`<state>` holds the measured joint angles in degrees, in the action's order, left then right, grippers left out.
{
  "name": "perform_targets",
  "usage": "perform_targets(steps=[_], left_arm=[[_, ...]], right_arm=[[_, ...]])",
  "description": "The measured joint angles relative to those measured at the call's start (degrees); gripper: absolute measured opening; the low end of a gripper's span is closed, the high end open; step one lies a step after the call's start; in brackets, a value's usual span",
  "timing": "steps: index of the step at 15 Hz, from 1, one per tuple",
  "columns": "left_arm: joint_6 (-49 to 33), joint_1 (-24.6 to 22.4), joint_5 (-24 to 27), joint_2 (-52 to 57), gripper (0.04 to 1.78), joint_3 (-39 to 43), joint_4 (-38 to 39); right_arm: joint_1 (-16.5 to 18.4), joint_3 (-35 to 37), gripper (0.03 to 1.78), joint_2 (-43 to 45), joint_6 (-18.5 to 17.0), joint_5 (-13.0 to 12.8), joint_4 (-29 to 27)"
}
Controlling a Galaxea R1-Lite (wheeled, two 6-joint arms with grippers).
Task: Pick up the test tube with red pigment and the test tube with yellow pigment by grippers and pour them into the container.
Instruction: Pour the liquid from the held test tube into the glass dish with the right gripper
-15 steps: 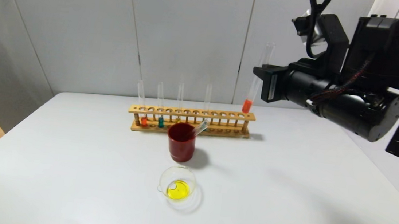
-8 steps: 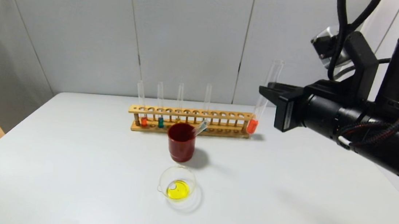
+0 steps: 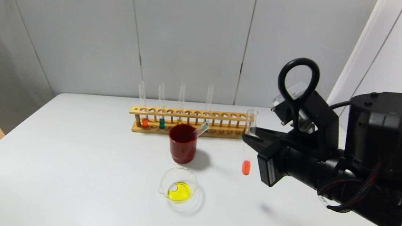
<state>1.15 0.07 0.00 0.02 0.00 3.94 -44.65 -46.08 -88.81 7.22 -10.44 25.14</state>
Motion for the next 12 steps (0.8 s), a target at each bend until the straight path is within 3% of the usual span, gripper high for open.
perform_targets(steps=[6, 12], left_arm=[[0.0, 0.0, 0.0, 0.0, 1.71, 0.0, 0.0], [0.0, 0.0, 0.0, 0.0, 1.71, 0.0, 0.0]], right_arm=[[-1.0, 0.4, 0.27, -2.8, 7.8, 0.4, 0.0], [-2.9, -3.3, 0.27, -7.4, 11.6, 0.5, -0.7]])
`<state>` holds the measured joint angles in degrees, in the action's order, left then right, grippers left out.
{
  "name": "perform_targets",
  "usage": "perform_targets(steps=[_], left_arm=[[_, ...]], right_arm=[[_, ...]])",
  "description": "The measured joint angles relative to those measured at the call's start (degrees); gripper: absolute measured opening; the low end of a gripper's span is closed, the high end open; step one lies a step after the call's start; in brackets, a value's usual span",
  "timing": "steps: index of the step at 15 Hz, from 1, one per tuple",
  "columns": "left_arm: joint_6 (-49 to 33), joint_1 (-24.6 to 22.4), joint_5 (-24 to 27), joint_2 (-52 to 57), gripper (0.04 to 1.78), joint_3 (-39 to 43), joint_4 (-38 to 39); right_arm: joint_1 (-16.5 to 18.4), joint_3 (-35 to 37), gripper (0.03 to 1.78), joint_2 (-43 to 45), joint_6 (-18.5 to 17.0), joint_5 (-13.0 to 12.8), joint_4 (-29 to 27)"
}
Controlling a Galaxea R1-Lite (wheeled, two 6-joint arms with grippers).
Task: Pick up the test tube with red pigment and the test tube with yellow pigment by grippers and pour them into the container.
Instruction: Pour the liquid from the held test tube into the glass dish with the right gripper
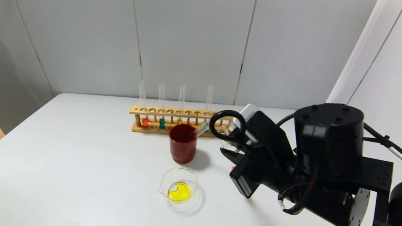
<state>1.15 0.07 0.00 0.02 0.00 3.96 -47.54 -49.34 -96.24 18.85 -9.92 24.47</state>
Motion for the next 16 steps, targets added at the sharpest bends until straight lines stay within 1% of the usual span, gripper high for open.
perform_targets(steps=[4, 6, 10, 16], left_arm=[[0.0, 0.0, 0.0, 0.0, 1.71, 0.0, 0.0], [0.0, 0.0, 0.0, 0.0, 1.71, 0.0, 0.0], [0.0, 0.0, 0.0, 0.0, 1.71, 0.0, 0.0], [0.0, 0.0, 0.0, 0.0, 1.71, 0.0, 0.0]], right_arm=[[-0.4, -2.0, 0.27, -2.5, 4.7, 0.1, -0.5], [-0.4, -2.3, 0.27, -3.3, 5.4, 0.0, -0.5], [-0.3, -2.8, 0.27, -4.7, 8.4, 0.0, -0.5], [-0.4, -2.8, 0.27, -6.7, 14.0, -0.3, -0.5]])
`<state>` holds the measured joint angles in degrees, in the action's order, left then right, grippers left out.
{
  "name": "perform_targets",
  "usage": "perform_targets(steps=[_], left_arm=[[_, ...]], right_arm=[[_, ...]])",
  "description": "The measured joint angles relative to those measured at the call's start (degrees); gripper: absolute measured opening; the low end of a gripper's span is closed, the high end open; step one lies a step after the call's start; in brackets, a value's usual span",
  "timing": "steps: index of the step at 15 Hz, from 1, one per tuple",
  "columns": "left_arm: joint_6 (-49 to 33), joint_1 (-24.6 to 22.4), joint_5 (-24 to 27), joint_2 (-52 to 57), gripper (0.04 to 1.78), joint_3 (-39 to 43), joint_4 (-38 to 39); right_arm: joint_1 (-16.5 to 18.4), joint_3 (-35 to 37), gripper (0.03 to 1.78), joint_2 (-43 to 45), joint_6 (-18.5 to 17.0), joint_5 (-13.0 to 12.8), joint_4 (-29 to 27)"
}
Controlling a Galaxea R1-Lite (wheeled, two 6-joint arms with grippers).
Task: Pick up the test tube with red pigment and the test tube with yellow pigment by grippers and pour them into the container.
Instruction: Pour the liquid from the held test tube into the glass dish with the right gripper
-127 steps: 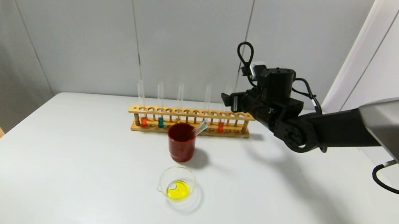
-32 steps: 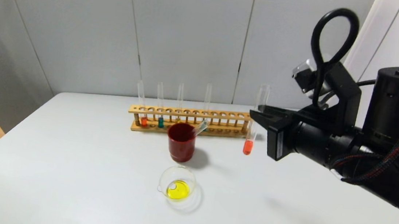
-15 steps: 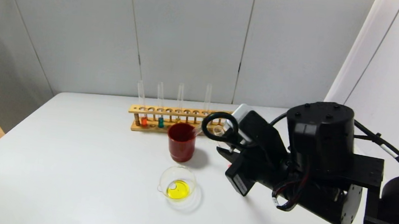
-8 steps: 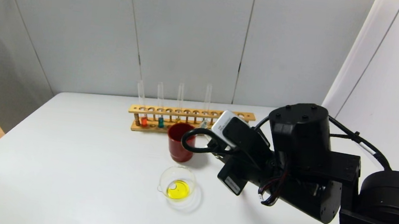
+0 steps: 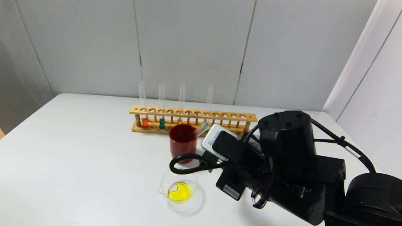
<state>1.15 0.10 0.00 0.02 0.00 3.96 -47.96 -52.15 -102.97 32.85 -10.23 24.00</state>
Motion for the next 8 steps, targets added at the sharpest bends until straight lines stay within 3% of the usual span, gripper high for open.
perform_targets(steps=[8], left_arm=[[0.0, 0.0, 0.0, 0.0, 1.71, 0.0, 0.0]], right_arm=[[-1.1, -0.8, 0.27, -2.3, 8.3, -0.6, 0.0]])
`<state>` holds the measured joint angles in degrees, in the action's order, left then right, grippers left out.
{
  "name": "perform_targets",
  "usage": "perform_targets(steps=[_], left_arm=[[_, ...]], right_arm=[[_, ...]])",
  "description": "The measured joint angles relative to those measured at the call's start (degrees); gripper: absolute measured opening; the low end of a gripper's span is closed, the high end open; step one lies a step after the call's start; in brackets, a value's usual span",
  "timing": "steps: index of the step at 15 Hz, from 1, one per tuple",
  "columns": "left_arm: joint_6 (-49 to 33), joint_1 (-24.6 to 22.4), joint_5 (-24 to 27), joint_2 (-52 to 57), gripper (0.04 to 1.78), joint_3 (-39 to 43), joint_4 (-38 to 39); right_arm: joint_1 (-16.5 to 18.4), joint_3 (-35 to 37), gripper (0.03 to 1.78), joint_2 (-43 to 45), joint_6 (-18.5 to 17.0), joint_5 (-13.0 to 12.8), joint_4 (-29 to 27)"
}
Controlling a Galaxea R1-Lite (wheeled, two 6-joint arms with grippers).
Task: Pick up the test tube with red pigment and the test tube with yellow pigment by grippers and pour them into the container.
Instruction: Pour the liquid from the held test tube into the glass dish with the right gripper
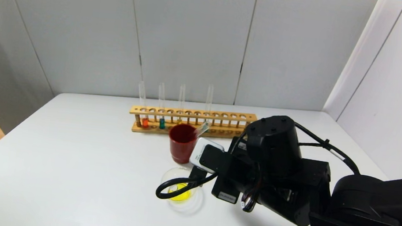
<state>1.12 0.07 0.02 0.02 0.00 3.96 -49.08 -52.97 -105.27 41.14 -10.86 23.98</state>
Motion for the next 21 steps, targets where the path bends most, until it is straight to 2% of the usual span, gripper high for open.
perform_targets(steps=[4, 7, 10, 12, 14, 16, 21], left_arm=[[0.0, 0.0, 0.0, 0.0, 1.71, 0.0, 0.0], [0.0, 0.0, 0.0, 0.0, 1.71, 0.0, 0.0], [0.0, 0.0, 0.0, 0.0, 1.71, 0.0, 0.0], [0.0, 0.0, 0.0, 0.0, 1.71, 0.0, 0.0], [0.0, 0.0, 0.0, 0.0, 1.71, 0.0, 0.0], [0.0, 0.0, 0.0, 0.0, 1.71, 0.0, 0.0], [0.0, 0.0, 0.0, 0.0, 1.71, 0.0, 0.0]], right_arm=[[0.4, 0.1, 0.27, -0.5, 5.3, -1.3, -0.8], [0.2, -0.7, 0.27, -0.7, 6.2, -1.7, -3.8], [0.1, -1.6, 0.27, -1.1, 7.0, -1.9, -4.4], [0.1, -2.7, 0.27, -1.7, 7.8, -3.1, -4.4], [0.1, -4.0, 0.27, -2.7, 10.0, -4.6, -4.4], [0.0, -4.6, 0.27, -3.6, 12.8, -5.0, -4.4], [0.0, -4.8, 0.27, -4.5, 17.1, -6.7, -4.4]])
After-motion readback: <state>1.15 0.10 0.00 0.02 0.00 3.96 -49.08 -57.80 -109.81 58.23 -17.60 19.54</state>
